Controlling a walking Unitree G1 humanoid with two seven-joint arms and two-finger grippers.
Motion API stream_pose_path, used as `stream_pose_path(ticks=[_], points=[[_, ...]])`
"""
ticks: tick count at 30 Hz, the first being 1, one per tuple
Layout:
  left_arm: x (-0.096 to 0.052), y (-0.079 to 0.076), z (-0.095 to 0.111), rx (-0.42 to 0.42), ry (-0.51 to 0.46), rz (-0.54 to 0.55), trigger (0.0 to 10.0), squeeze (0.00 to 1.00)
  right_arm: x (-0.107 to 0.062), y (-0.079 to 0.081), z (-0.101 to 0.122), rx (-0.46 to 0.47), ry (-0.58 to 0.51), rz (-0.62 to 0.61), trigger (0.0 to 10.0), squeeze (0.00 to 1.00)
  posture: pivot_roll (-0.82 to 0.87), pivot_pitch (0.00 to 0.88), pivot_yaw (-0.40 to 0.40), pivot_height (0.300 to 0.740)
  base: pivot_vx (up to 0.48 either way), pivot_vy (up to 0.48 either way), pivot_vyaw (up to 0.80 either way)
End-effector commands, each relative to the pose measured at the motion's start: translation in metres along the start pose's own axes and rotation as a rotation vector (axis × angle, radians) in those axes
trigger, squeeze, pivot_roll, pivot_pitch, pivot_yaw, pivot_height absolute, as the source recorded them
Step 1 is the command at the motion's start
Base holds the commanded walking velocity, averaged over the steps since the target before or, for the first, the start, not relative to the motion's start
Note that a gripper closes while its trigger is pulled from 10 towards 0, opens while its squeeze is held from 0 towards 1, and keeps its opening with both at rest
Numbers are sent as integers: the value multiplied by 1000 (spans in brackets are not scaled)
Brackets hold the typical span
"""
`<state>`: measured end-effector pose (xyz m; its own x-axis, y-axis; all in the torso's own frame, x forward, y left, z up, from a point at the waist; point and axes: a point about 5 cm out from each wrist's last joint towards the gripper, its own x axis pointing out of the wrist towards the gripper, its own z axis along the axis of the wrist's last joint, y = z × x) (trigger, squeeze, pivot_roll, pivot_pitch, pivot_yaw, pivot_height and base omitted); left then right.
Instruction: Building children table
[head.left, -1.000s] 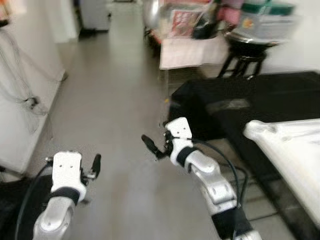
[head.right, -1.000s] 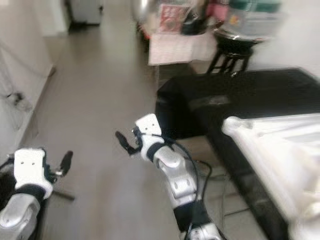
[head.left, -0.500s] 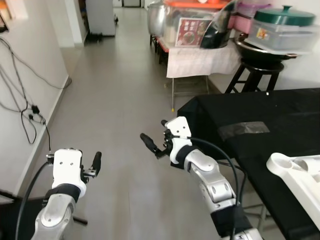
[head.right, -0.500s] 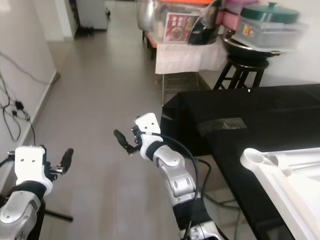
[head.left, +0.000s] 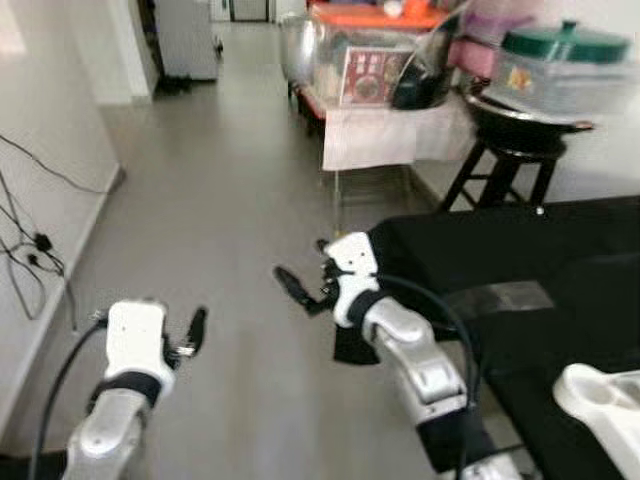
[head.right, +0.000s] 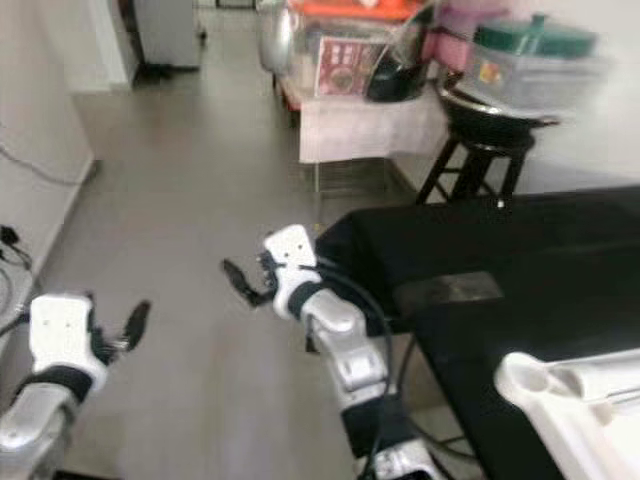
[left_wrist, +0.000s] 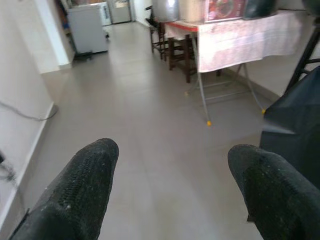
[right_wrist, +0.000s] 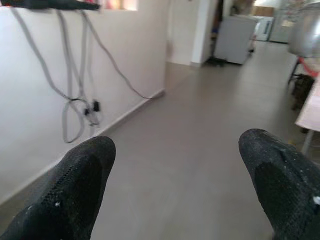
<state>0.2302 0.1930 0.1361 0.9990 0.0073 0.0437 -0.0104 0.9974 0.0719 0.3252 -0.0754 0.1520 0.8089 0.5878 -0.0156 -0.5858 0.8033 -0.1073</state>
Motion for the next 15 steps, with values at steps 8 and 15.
stream_pose_path(ticks=[8, 15], points=[[0, -2, -1, 1, 6, -22, 10000, 0, -1, -3, -4, 3, 18, -9, 10000, 0, -121, 6, -40, 740, 335, 0, -800], [0, -2, -2, -4, 11, -25, 10000, 0, -1, -3, -4, 3, 19, -7, 10000, 0, -121, 6, -40, 740, 168, 0, -800]])
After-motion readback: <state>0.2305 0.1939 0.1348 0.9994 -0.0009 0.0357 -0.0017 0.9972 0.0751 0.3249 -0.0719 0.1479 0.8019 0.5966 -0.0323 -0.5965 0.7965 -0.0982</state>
